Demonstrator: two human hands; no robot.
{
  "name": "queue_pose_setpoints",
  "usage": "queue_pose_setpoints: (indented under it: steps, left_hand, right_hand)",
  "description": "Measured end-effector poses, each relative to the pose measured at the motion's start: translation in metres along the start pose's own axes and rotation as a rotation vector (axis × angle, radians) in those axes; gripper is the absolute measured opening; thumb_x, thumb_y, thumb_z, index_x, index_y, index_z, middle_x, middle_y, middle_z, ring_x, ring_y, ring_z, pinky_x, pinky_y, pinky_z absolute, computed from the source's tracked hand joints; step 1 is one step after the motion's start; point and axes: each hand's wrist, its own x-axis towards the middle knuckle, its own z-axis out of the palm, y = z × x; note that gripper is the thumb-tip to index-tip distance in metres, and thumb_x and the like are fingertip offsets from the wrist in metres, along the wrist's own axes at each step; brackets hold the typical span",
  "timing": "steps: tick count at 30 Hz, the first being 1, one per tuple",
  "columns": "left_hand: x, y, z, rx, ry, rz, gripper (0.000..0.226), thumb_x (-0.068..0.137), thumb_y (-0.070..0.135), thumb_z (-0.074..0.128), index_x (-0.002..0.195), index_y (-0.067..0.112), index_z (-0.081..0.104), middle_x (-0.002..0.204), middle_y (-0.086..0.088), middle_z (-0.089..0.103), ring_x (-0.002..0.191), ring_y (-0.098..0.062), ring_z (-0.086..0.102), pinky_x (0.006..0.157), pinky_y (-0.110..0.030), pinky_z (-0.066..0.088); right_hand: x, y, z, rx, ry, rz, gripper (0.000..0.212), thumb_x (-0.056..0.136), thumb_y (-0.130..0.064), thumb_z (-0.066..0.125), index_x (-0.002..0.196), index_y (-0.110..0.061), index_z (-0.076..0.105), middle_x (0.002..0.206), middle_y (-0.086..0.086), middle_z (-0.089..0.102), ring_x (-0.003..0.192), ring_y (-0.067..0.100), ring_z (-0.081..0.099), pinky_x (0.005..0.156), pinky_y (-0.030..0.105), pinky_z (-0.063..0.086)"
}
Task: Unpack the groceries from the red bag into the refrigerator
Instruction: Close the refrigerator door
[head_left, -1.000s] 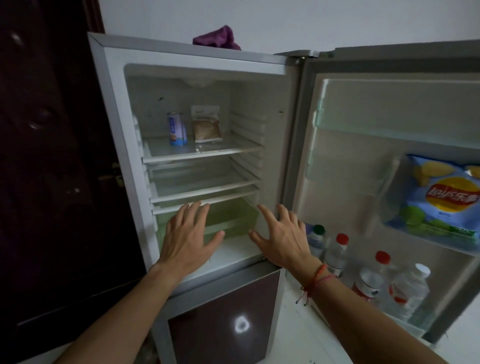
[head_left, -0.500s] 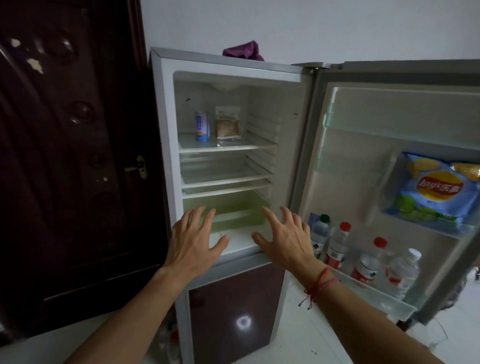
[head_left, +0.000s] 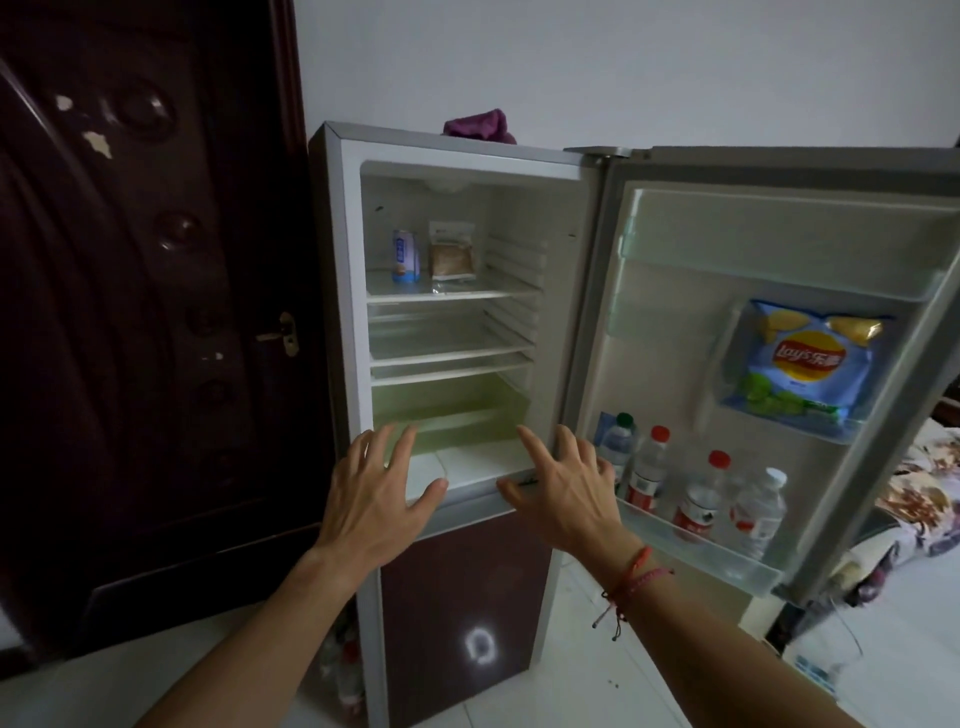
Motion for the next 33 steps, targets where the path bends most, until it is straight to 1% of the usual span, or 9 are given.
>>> queue_pose_setpoints:
  steps: [6, 10, 13, 15, 19, 22, 24, 30, 33]
  left_hand:
    - [0.001, 0.021, 0.007, 0.003, -0.018, 0.025, 0.080, 0.087, 0.068, 0.035, 0.143, 0.012, 0.044, 0.143, -0.010, 0.045, 0.132, -0.030, 0.043, 0.103, -0.046, 0.045]
    - [0.013, 0.048, 0.015, -0.021, -0.027, 0.074, 0.079, 0.087, 0.068, 0.034, 0.145, 0.014, 0.042, 0.143, -0.009, 0.045, 0.133, -0.029, 0.042, 0.105, -0.044, 0.044]
    - [0.027, 0.078, 0.022, -0.049, -0.035, 0.127, 0.079, 0.086, 0.067, 0.034, 0.145, 0.015, 0.043, 0.142, -0.008, 0.046, 0.131, -0.029, 0.042, 0.103, -0.044, 0.043]
    - [0.036, 0.102, 0.028, -0.078, -0.037, 0.182, 0.079, 0.085, 0.067, 0.033, 0.143, 0.015, 0.045, 0.141, -0.009, 0.047, 0.130, -0.030, 0.044, 0.101, -0.045, 0.044]
    - [0.053, 0.160, 0.042, -0.093, -0.087, 0.314, 0.082, 0.084, 0.069, 0.028, 0.147, 0.017, 0.041, 0.146, -0.009, 0.043, 0.137, -0.030, 0.037, 0.105, -0.046, 0.043]
    - [0.062, 0.207, 0.052, -0.105, -0.089, 0.431, 0.078, 0.085, 0.067, 0.036, 0.142, 0.015, 0.048, 0.140, -0.011, 0.049, 0.131, -0.032, 0.044, 0.098, -0.045, 0.047]
    - [0.068, 0.238, 0.060, -0.124, -0.090, 0.505, 0.075, 0.084, 0.065, 0.040, 0.138, 0.014, 0.051, 0.136, -0.012, 0.053, 0.128, -0.033, 0.048, 0.096, -0.045, 0.049]
    - [0.081, 0.324, 0.075, -0.137, -0.118, 0.684, 0.076, 0.083, 0.065, 0.042, 0.140, 0.015, 0.052, 0.140, -0.015, 0.053, 0.129, -0.038, 0.048, 0.095, -0.052, 0.049]
    - [0.093, 0.360, 0.081, -0.107, -0.079, 0.783, 0.073, 0.085, 0.062, 0.040, 0.137, 0.014, 0.055, 0.138, -0.017, 0.054, 0.129, -0.040, 0.049, 0.098, -0.053, 0.048]
  right_hand:
    - [-0.006, 0.020, -0.008, 0.009, 0.013, 0.006, 0.077, 0.093, -0.071, 0.041, 0.159, -0.040, 0.014, 0.160, 0.014, 0.024, 0.145, 0.037, 0.028, 0.115, 0.058, 0.032]
    - [-0.012, 0.050, -0.018, 0.014, 0.027, 0.068, 0.077, 0.093, -0.070, 0.042, 0.159, -0.041, 0.014, 0.162, 0.013, 0.022, 0.146, 0.037, 0.028, 0.115, 0.056, 0.031]
    - [-0.020, 0.083, -0.025, 0.003, 0.054, 0.137, 0.077, 0.092, -0.070, 0.044, 0.158, -0.040, 0.016, 0.161, 0.012, 0.024, 0.144, 0.036, 0.031, 0.113, 0.054, 0.033]
    - [-0.027, 0.109, -0.030, -0.001, 0.069, 0.198, 0.078, 0.092, -0.071, 0.045, 0.158, -0.040, 0.017, 0.162, 0.012, 0.024, 0.144, 0.036, 0.031, 0.113, 0.053, 0.034]
    - [-0.047, 0.161, -0.043, -0.032, 0.101, 0.307, 0.077, 0.092, -0.070, 0.044, 0.157, -0.039, 0.017, 0.159, 0.011, 0.030, 0.142, 0.036, 0.035, 0.111, 0.052, 0.035]
    - [-0.066, 0.198, -0.052, -0.072, 0.131, 0.386, 0.076, 0.091, -0.071, 0.046, 0.155, -0.040, 0.021, 0.155, 0.008, 0.035, 0.138, 0.034, 0.038, 0.108, 0.049, 0.037]
    - [-0.077, 0.220, -0.059, -0.088, 0.133, 0.440, 0.076, 0.090, -0.072, 0.046, 0.155, -0.041, 0.021, 0.155, 0.008, 0.035, 0.137, 0.034, 0.039, 0.107, 0.048, 0.038]
    - [-0.102, 0.280, -0.071, -0.101, 0.129, 0.574, 0.079, 0.091, -0.072, 0.042, 0.157, -0.038, 0.015, 0.157, 0.013, 0.031, 0.139, 0.037, 0.038, 0.111, 0.053, 0.037]
    - [-0.104, 0.306, -0.069, -0.086, 0.130, 0.615, 0.082, 0.090, -0.072, 0.042, 0.158, -0.035, 0.014, 0.158, 0.013, 0.031, 0.138, 0.036, 0.038, 0.112, 0.054, 0.037]
